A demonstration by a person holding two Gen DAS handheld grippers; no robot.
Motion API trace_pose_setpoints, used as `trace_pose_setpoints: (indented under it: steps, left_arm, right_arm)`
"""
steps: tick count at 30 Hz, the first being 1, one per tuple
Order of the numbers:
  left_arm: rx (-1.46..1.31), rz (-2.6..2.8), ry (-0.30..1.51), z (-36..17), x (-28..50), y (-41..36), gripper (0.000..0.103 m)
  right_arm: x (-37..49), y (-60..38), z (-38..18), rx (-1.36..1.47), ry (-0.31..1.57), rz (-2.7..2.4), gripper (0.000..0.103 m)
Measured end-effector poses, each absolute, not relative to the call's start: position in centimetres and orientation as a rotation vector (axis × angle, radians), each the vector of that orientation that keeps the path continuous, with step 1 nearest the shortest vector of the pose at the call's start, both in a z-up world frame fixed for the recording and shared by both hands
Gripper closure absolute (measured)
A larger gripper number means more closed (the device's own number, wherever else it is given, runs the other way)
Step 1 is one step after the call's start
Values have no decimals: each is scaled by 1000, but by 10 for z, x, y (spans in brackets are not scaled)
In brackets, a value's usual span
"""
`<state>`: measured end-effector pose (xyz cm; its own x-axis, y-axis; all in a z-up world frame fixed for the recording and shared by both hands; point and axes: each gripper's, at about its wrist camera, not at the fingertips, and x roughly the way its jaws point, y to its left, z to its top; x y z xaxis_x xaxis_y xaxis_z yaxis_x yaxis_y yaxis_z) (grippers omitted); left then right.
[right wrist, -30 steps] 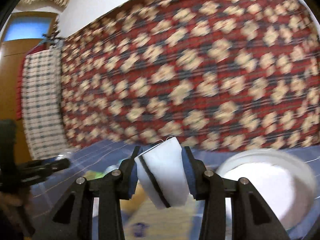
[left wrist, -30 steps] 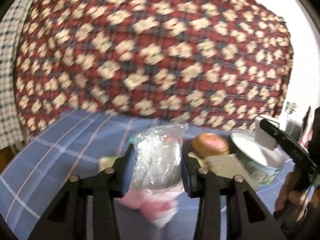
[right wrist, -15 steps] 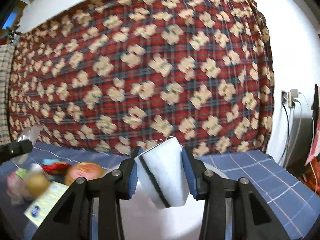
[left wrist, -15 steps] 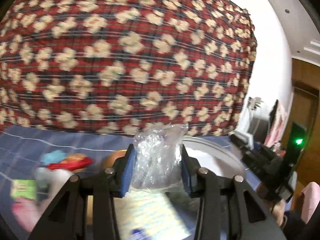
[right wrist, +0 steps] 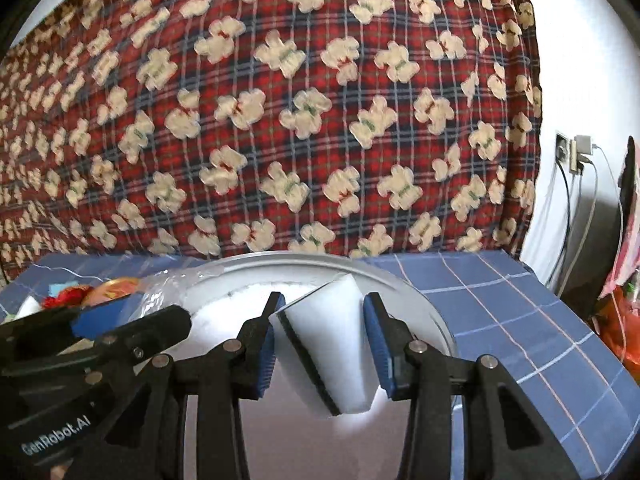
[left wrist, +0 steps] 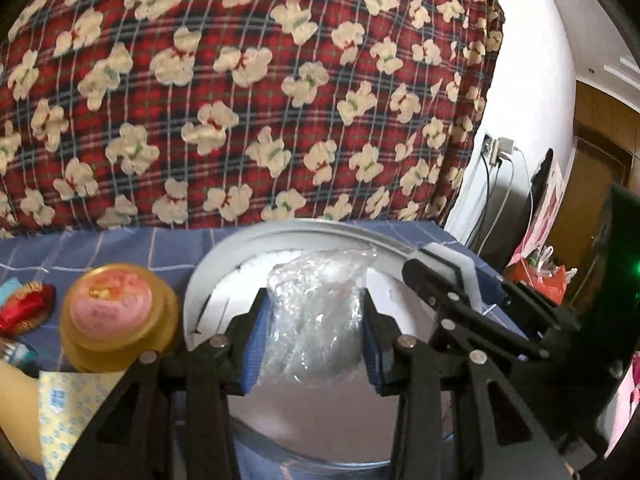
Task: Organize soft objects
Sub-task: 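Carry the sponge and plastic bag in both grippers over the round tin, then open both grippers to drop the sponge and bag into the tin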
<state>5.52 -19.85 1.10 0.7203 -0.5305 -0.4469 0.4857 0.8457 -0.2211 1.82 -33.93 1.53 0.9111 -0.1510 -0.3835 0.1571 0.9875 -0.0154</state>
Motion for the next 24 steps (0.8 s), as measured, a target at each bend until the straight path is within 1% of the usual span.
trace_pose_setpoints:
  steps: [4,5,7,8,9,11,12,13,19,22,24]
  left_arm:
    - [-83,-550,537,6,57,-199,61]
    - [-82,-543,544,4,59,-199,59]
    - [-90,-518,561,1,62,-196,49]
    - [-95,-503,563,2,62,-195,35]
    - [-102,-485,559,3,61,-192,18]
    - [-147,-476,524,8,55,-184,0]
    - [-163,-492,509,11,52,-183,0]
    - [-167,-522,499,14,48,-183,0]
    - [-132,-449,344,35,23,-165,0]
    - [-162,-400,327,36,23,-147,0]
    - [-161,-369,330,34,24,-141,0]
  right_arm:
    - [25,-344,10,54,448,-137,57]
    - [28,-345,7,66,468,-133,55]
    - [33,-353,1,133,516,-124,52]
    - [34,-359,-1,181,529,-105,52]
    - [34,-364,-2,226,537,-85,51]
    - [31,-374,0,308,519,-39,48]
    - [29,-377,1,336,502,-22,44]
    - [25,-379,3,367,483,-1,33]
    - [2,-394,17,466,329,-34,32]
    - [-10,-400,23,482,252,-93,31]
    - [-10,-400,26,469,233,-121,28]
